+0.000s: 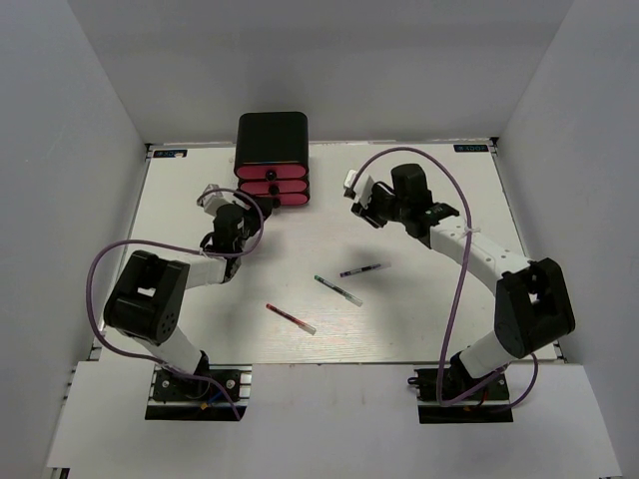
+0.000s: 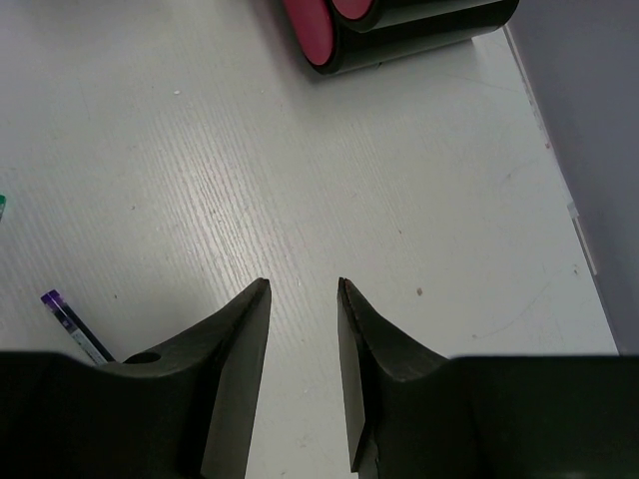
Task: Sort the stationery into containers
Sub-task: Close the drawer
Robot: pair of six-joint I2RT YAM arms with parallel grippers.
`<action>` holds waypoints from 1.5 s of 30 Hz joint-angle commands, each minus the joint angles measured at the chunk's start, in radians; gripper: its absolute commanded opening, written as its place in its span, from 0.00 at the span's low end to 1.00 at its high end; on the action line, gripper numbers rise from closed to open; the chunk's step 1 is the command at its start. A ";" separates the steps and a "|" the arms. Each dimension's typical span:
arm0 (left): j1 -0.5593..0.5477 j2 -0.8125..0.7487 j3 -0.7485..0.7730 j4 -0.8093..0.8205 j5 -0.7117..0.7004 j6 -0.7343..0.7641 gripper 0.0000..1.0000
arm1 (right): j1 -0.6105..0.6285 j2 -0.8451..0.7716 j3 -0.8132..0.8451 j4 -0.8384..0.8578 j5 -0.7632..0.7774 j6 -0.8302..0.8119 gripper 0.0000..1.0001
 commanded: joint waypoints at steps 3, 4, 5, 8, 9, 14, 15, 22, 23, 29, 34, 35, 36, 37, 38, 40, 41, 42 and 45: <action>0.056 0.027 0.009 0.007 0.038 -0.179 0.85 | -0.013 -0.043 -0.015 0.035 -0.027 0.013 0.39; 0.056 0.037 0.009 0.007 0.038 -0.194 0.85 | -0.012 -0.046 -0.018 0.036 -0.027 0.012 0.39; 0.068 0.037 0.021 0.007 0.038 -0.203 0.85 | -0.013 -0.044 -0.018 0.036 -0.028 0.015 0.39; 0.093 0.058 0.062 0.007 0.038 -0.218 0.85 | -0.021 -0.046 -0.023 0.038 -0.031 0.013 0.39; 0.103 0.073 0.078 0.007 0.038 -0.218 0.85 | -0.018 -0.047 -0.024 0.036 -0.034 0.016 0.39; 0.123 0.136 0.174 -0.063 0.058 -0.238 0.85 | -0.025 -0.046 -0.021 0.038 -0.037 0.013 0.39; 0.134 0.158 0.187 -0.086 0.067 -0.250 0.85 | -0.028 -0.041 -0.023 0.036 -0.037 0.015 0.39; 0.143 0.201 0.250 -0.144 0.098 -0.260 0.82 | -0.035 -0.041 -0.020 0.036 -0.037 0.013 0.39; 0.143 0.201 0.250 -0.144 0.098 -0.260 0.82 | -0.038 -0.037 -0.021 0.036 -0.036 0.013 0.39; 0.143 0.210 0.225 -0.111 0.107 -0.260 0.80 | -0.041 -0.037 -0.021 0.036 -0.039 0.012 0.39; 0.143 0.189 0.170 -0.028 0.098 -0.269 0.74 | -0.042 -0.037 -0.026 0.038 -0.040 0.010 0.39; 0.143 0.189 0.158 -0.019 0.098 -0.269 0.73 | -0.042 -0.037 -0.027 0.036 -0.039 0.009 0.39; 0.143 0.189 0.158 -0.019 0.098 -0.269 0.72 | -0.044 -0.035 -0.027 0.036 -0.040 0.010 0.39; 0.143 0.189 0.147 -0.019 0.107 -0.269 0.69 | -0.042 -0.037 -0.026 0.039 -0.040 0.009 0.39; 0.143 0.189 0.147 -0.019 0.107 -0.269 0.68 | -0.042 -0.037 -0.027 0.036 -0.039 0.009 0.39; 0.143 0.189 0.147 -0.019 0.107 -0.269 0.68 | -0.039 -0.034 -0.027 0.036 -0.039 0.009 0.39; 0.143 0.198 0.147 -0.019 0.107 -0.269 0.68 | -0.042 -0.034 -0.027 0.036 -0.040 0.009 0.39; 0.143 0.198 0.158 -0.019 0.116 -0.269 0.68 | -0.042 -0.037 -0.029 0.036 -0.039 0.007 0.39; 0.143 0.222 0.182 -0.019 0.116 -0.269 0.72 | -0.042 -0.037 -0.027 0.038 -0.039 0.004 0.39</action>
